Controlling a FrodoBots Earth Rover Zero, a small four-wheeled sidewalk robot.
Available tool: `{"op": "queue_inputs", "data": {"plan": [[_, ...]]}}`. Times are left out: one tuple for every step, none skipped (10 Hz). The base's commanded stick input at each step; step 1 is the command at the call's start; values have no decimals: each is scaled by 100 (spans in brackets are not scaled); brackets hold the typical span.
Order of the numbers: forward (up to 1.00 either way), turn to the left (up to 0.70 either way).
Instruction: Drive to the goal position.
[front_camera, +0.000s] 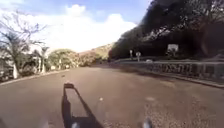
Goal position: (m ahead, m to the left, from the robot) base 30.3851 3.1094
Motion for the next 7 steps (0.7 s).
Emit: {"op": "queue_inputs", "data": {"plan": [[85, 0], [85, 0], [85, 0], [85, 0], [85, 0], [85, 0], [85, 0]]}}
